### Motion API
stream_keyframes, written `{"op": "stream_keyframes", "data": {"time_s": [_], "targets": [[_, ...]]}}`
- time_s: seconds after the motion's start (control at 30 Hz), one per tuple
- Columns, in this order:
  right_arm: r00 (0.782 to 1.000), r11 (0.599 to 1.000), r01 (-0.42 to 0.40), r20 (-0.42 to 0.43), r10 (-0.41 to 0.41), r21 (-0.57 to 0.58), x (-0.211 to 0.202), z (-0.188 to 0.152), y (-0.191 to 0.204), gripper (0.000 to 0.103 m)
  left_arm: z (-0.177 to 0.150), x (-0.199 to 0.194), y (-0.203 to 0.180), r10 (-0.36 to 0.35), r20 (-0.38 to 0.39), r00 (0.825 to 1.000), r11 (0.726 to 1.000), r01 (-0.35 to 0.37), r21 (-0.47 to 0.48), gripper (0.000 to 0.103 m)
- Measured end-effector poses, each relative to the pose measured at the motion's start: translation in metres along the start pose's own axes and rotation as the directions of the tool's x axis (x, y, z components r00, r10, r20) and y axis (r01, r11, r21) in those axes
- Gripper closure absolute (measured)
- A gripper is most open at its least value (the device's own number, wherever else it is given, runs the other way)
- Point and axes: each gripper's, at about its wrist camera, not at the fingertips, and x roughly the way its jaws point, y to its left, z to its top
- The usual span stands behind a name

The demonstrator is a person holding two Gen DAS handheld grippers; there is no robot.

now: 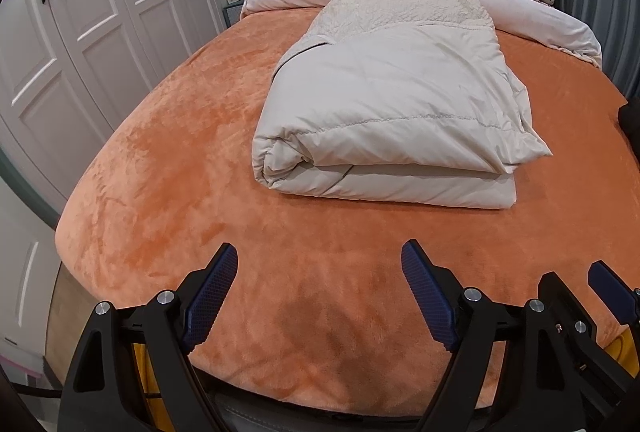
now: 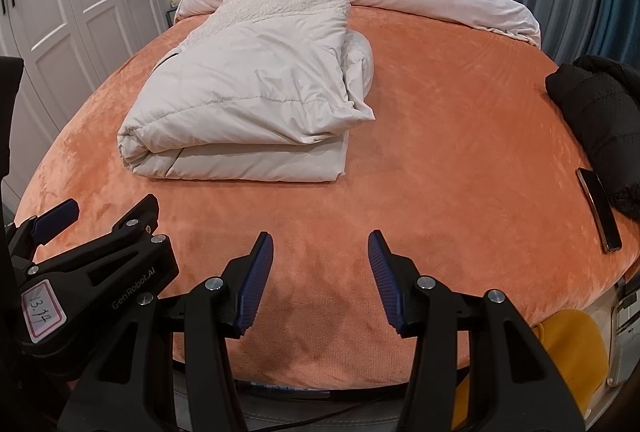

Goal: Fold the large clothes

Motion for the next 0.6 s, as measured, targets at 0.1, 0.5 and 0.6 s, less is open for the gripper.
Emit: {"op": "stream_keyframes", "data": {"time_s": [0.1, 0.5, 0.6], "targets": [[1.0, 1.0, 0.004, -0.004, -0.004, -0.001, 0.0016, -0.0005, 0.0012, 0.056, 0.0005, 0.0009, 0.0005, 0.001, -0.002, 1.0, 1.0, -0.001, 0.0, 0.022], [1.0, 1.0, 0.017, -0.004, -0.017, -0.003, 0.0027, 0.0014, 0.0017, 0.056, 0.0016, 0.0047, 0.0027, -0.004, -0.009, 1.0, 1.0, 0.004, -0.011, 0.025], [1.0, 1.0, 0.016, -0.003, -0.016, -0.004, 0.003, 0.0018, 0.0, 0.056, 0.0017, 0.0071, 0.0043, -0.006, -0.015, 1.0, 1.0, 0.006, -0.016, 0.025]]}}
